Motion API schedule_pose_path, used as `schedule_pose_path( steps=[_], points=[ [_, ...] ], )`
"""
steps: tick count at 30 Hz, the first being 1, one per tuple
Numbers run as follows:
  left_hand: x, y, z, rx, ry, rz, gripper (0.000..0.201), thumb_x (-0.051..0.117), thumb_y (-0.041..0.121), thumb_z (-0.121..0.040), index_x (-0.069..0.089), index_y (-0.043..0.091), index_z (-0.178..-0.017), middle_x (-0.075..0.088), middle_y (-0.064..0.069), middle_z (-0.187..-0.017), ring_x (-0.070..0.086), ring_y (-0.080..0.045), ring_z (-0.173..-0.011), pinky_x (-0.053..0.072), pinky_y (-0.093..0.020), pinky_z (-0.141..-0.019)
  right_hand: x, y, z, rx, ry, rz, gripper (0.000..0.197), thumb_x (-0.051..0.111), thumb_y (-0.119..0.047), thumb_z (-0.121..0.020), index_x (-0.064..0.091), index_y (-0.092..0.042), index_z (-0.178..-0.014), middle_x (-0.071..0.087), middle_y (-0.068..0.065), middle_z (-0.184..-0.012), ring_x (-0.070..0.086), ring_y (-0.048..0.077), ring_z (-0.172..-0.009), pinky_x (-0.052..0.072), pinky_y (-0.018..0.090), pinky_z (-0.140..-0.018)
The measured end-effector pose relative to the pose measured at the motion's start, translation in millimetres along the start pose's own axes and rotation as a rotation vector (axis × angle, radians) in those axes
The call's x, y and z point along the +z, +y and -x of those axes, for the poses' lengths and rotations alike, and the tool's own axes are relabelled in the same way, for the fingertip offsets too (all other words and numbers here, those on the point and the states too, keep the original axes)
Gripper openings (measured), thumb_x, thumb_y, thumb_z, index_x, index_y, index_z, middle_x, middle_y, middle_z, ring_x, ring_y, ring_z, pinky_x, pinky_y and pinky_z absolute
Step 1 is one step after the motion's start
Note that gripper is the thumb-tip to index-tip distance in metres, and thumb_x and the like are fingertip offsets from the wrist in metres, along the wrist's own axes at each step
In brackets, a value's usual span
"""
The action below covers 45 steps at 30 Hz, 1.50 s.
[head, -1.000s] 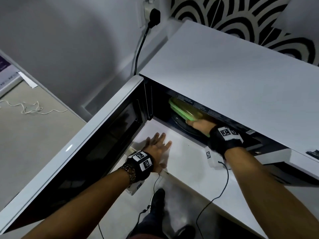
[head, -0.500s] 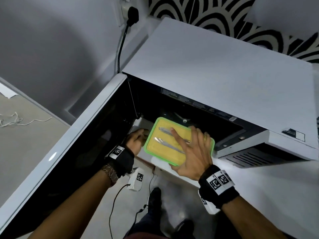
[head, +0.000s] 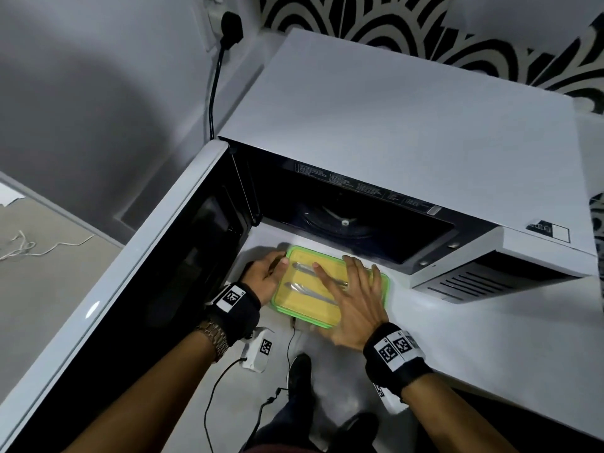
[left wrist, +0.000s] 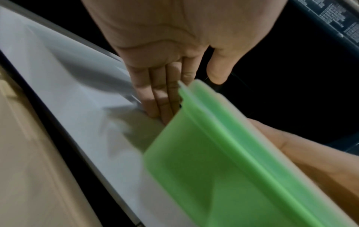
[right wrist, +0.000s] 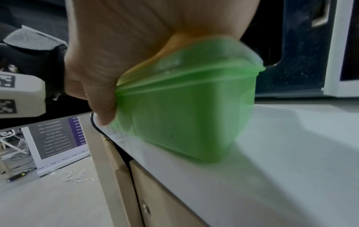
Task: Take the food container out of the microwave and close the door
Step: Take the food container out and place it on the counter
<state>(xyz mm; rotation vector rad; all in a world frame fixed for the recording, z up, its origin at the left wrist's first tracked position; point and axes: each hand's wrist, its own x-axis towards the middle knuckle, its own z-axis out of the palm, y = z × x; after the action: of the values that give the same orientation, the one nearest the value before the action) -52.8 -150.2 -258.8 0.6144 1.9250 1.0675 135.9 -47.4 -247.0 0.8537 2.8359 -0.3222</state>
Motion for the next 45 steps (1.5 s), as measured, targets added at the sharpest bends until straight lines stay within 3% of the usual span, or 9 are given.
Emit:
schedule_pose_path(
  steps=[4, 9, 13, 19, 28, 31, 36, 38, 45],
  points=[
    [-4.0, -1.1, -3.1, 0.027, 0.011, -0.086, 0.032, 0.049, 0.028, -0.098, 0.056, 0.020, -0.128, 0.067, -0.004, -0.113, 0.063, -0.020, -0.103, 0.051, -0.032, -0.091, -3.0, 15.4, 17.6, 0.091, 0.203, -0.223, 0.101, 0.045, -0.084, -0.071, 0.023, -0.028, -0.152, 0.023, 0.019, -0.155, 0.021, 0.033, -0.144, 0.015, 0.057, -0.116],
    [-5.5, -6.3, -11.9, 0.115, 0.090, -0.151, 0.012, 0.055, 0.010, -0.094, 0.064, 0.017, -0.099, 0.070, -0.006, -0.099, 0.065, -0.023, -0.097, 0.053, -0.040, -0.092, 17.3, 42.0, 45.9, 0.443, 0.484, -0.612, 0.038, 0.056, -0.021, -0.091, 0.056, -0.007, -0.127, 0.059, 0.011, -0.111, 0.062, 0.026, -0.099, 0.050, 0.030, -0.086],
    [-4.1, -1.8, -13.8, 0.125, 0.076, -0.195, 0.010, 0.059, 0.008, -0.092, 0.064, 0.016, -0.091, 0.072, -0.008, -0.095, 0.067, -0.025, -0.094, 0.054, -0.041, -0.090, 21.6, 46.8, 47.2, 0.575, 0.465, -0.732, 0.019, 0.059, -0.011, -0.091, 0.066, -0.008, -0.108, 0.066, -0.001, -0.077, 0.063, 0.019, -0.072, 0.042, 0.014, -0.071],
    [1.0, -0.6, -8.1, 0.136, 0.100, -0.305, 0.011, 0.062, 0.005, -0.088, 0.066, 0.016, -0.088, 0.074, -0.010, -0.094, 0.068, -0.024, -0.089, 0.054, -0.038, -0.090, 23.8, 53.9, 58.0, 0.564, 0.497, -0.802, 0.011, 0.062, -0.009, -0.090, 0.069, -0.006, -0.097, 0.065, -0.006, -0.070, 0.061, 0.013, -0.064, 0.034, -0.006, -0.064],
    [51.1, 19.5, 20.9, 0.128, 0.030, -0.350, 0.008, 0.061, 0.004, -0.090, 0.067, 0.009, -0.090, 0.072, -0.011, -0.087, 0.070, -0.028, -0.079, 0.062, -0.045, -0.066, 28.0, 94.0, 105.0, 0.580, 0.513, -0.843, 0.008, 0.064, -0.009, -0.087, 0.070, -0.012, -0.092, 0.065, -0.007, -0.067, 0.058, -0.003, -0.060, 0.038, -0.003, -0.062],
    [72.3, 19.6, 23.6, 0.149, 0.007, -0.375, 0.018, 0.062, 0.010, -0.089, 0.064, 0.025, -0.082, 0.073, -0.002, -0.084, 0.070, -0.024, -0.080, 0.060, -0.045, -0.073, 30.1, 112.6, 121.4, 0.616, 0.533, -0.855, 0.010, 0.064, -0.009, -0.086, 0.070, -0.013, -0.092, 0.065, -0.008, -0.067, 0.060, 0.003, -0.059, 0.041, -0.001, -0.063],
    [114.7, 31.0, 30.3, 0.191, 0.003, -0.411, 0.007, 0.062, 0.011, -0.087, 0.066, 0.017, -0.086, 0.074, -0.004, -0.083, 0.069, -0.025, -0.082, 0.057, -0.042, -0.080, 31.9, 143.2, 146.5, 0.665, 0.584, -0.815, 0.008, 0.064, -0.007, -0.084, 0.070, -0.011, -0.089, 0.065, -0.005, -0.065, 0.060, 0.014, -0.057, 0.041, 0.001, -0.064],
    [132.7, 34.3, 32.8, 0.199, -0.017, -0.411, 0.007, 0.062, 0.011, -0.087, 0.066, 0.017, -0.085, 0.073, -0.004, -0.082, 0.069, -0.025, -0.082, 0.057, -0.041, -0.081, 33.3, 156.2, 157.2, 0.690, 0.597, -0.809, 0.008, 0.064, -0.008, -0.084, 0.069, -0.012, -0.088, 0.067, -0.003, -0.066, 0.063, 0.017, -0.059, 0.047, 0.013, -0.068],
    [198.2, 37.8, 41.6, 0.239, -0.092, -0.369, 0.013, 0.061, 0.012, -0.087, 0.062, 0.024, -0.081, 0.071, -0.005, -0.075, 0.067, -0.029, -0.068, 0.059, -0.049, -0.068, 37.3, 204.8, 199.1, 0.784, 0.684, -0.826, 0.012, 0.063, -0.005, -0.085, 0.072, -0.009, -0.093, 0.069, 0.002, -0.072, 0.065, 0.018, -0.065, 0.052, 0.024, -0.071]
  ],
)
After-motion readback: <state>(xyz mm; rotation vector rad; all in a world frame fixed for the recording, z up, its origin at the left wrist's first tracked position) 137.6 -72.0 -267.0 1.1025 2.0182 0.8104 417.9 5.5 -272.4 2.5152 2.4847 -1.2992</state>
